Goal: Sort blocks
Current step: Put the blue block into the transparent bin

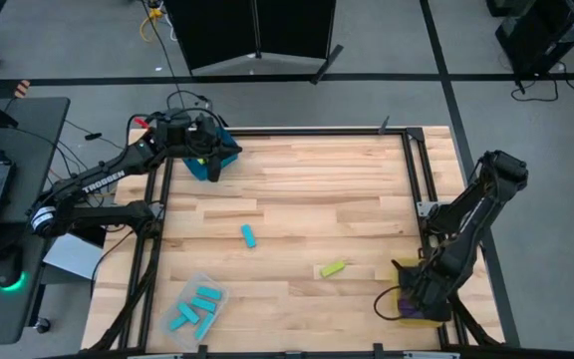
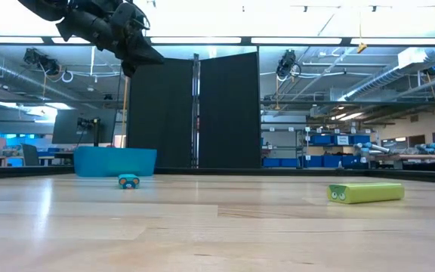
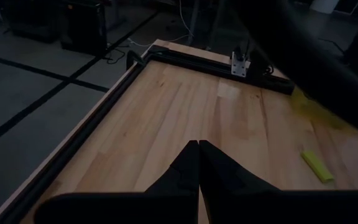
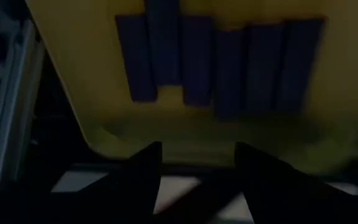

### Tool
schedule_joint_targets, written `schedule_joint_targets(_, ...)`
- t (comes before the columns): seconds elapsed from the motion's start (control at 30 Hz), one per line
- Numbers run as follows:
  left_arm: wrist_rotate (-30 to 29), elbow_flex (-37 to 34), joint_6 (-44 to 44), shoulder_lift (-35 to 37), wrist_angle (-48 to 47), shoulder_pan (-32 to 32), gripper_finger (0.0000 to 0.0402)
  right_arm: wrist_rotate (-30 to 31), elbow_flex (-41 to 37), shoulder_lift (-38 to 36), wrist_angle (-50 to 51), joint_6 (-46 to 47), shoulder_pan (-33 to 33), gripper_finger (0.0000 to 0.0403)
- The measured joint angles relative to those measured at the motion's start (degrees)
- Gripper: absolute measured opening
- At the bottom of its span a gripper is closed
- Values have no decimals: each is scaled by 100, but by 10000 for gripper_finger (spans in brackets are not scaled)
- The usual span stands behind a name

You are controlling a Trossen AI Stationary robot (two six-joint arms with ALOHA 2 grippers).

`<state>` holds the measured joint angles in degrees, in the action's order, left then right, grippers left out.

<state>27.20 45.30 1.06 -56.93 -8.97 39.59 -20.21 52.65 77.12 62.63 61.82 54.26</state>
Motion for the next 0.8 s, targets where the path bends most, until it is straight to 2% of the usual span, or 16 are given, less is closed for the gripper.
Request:
schedule_joint_targets(0.13, 55, 0, 57, 0, 0, 0, 13, 215, 635, -2, 886, -284, -36, 201)
schedule_joint_targets(0.23, 438, 0, 187, 0, -130, 0, 13, 581, 1079, -7, 1320, -564, -209, 192)
schedule_joint_targets(0.4, 872, 161, 290, -56, -981, -69, 13, 974, 1312, -9, 1553, -1138, -937, 181)
schedule_joint_targets(0.6, 521, 641, 1302, -93, -1904, -576, 13, 1331, 1101, -9, 1419, -2596, -2232, 141)
schedule_joint_targets(0.8, -76, 1292, 2114, -487, -3037, -1102, 13, 1574, 702, -88, 970, -4231, -3704, 51)
